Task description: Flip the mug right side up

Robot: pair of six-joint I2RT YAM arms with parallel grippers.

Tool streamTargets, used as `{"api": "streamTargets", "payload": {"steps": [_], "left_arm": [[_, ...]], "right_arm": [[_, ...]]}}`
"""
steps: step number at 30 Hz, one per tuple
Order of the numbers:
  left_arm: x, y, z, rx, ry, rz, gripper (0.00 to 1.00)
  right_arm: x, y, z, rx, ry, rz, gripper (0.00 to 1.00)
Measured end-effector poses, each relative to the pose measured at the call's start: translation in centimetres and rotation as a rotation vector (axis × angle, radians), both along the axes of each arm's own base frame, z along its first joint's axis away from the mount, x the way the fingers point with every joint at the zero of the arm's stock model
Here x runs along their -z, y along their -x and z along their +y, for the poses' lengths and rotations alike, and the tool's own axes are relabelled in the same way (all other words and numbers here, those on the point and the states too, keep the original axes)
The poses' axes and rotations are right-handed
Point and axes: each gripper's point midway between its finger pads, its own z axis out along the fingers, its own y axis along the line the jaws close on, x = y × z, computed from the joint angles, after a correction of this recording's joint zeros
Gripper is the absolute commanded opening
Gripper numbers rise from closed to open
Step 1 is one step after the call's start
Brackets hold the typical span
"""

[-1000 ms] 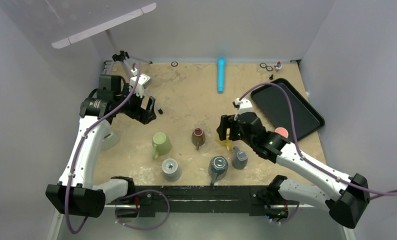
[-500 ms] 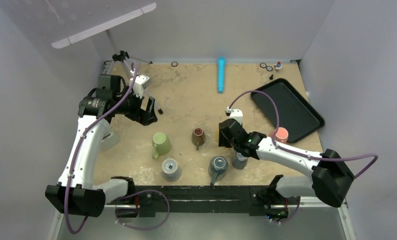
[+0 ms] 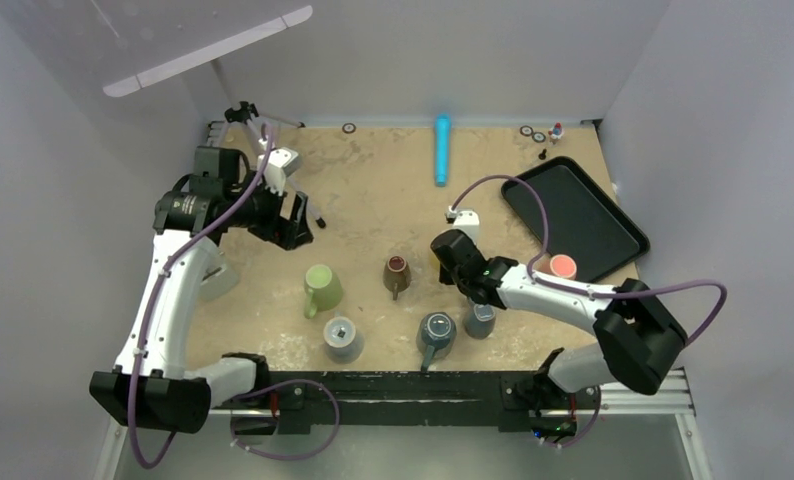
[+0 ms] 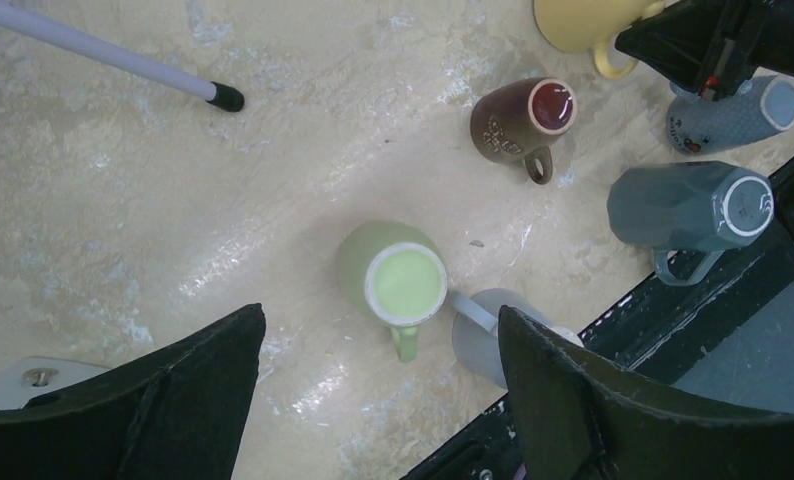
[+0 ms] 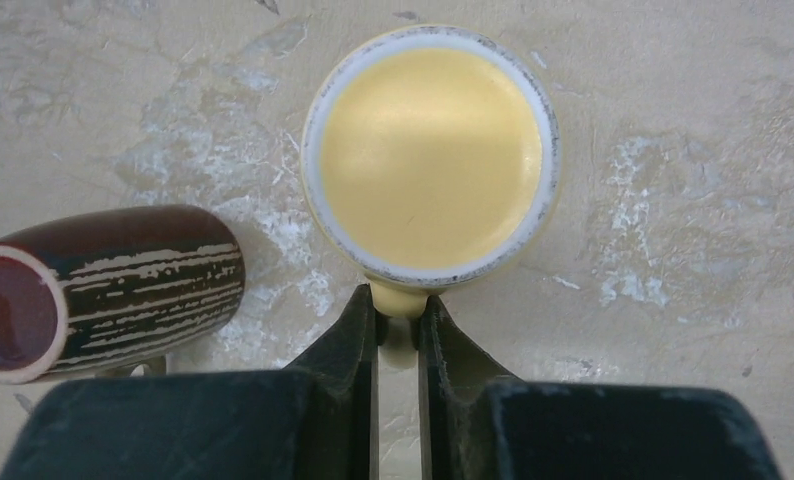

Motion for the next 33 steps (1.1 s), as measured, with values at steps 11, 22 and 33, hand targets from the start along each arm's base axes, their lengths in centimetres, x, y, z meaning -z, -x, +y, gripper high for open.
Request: {"api": "streamTargets", "payload": {"steps": [11, 22, 33], "left_arm": [[-4.3, -1.5, -1.7, -0.116, 0.156, 0.018, 0.89], [-9.9, -0.9, -11.0, 0.032, 0.511, 0.089, 0.91], [-13.1, -2.0, -13.3, 0.064, 0.682, 0.135, 0.72]], "right_arm": [[-7.9, -1.3, -0.4, -0.072, -0.246, -0.119, 0.0], [-22.6, -0.1, 5.4, -0.407, -0.609, -0.361, 0.0], [-30.0, 0.4, 9.3, -0.584, -0.831, -0.467, 0.0]]}}
